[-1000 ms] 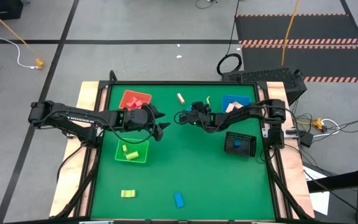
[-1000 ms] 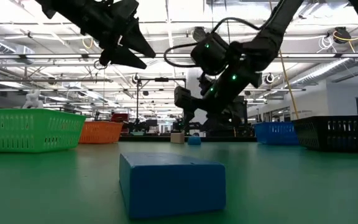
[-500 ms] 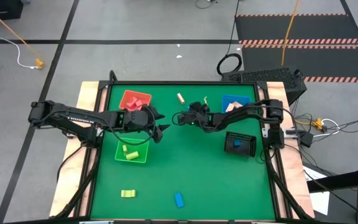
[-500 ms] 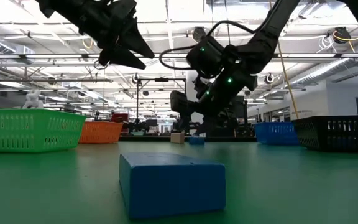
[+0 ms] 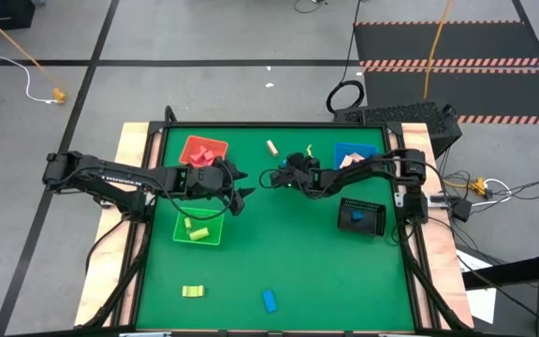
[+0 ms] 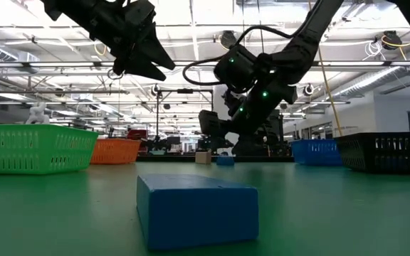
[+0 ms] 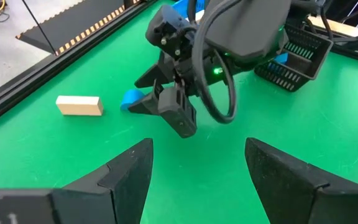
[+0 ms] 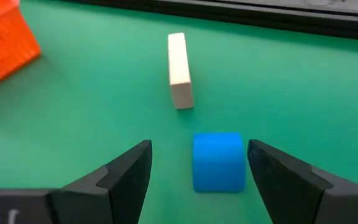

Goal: Sort & place blocks by color
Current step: Put the top blue block into the black basket

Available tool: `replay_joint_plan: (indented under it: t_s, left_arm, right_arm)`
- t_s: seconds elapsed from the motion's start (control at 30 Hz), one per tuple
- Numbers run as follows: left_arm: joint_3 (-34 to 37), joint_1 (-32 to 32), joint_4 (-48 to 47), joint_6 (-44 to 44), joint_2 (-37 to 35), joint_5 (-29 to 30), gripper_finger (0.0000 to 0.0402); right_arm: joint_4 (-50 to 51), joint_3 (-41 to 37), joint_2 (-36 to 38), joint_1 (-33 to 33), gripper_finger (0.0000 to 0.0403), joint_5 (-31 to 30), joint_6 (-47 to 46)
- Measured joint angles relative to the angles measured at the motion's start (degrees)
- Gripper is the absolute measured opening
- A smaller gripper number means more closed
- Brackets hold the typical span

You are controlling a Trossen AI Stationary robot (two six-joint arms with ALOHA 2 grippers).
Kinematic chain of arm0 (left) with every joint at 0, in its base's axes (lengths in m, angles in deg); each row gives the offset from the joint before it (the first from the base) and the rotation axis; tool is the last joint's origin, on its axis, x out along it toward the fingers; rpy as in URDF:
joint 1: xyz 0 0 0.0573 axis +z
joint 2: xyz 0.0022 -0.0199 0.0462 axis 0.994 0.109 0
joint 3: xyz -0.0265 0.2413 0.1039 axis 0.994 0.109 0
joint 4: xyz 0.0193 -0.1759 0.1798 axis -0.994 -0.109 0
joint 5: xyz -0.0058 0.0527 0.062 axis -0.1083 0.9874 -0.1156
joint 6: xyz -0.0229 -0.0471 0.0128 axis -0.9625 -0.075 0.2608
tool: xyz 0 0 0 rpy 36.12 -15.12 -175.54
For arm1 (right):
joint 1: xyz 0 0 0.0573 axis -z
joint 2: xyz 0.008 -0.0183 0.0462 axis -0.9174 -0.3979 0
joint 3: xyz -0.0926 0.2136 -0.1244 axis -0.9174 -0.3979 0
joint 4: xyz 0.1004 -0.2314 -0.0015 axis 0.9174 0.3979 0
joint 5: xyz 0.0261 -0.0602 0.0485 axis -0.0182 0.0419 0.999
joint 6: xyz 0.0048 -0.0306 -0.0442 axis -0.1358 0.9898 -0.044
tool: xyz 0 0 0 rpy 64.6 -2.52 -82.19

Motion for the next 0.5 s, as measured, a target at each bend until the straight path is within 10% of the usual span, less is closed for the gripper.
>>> replay_joint_plan:
  t_s: [0.5]
  left_arm:
    - [0.00, 0.00, 0.52, -0.50, 0.02, 0.01, 0.0255]
  right_arm:
    - [0.96, -0.02, -1.96, 2.72, 0.0242, 2.31, 4.23]
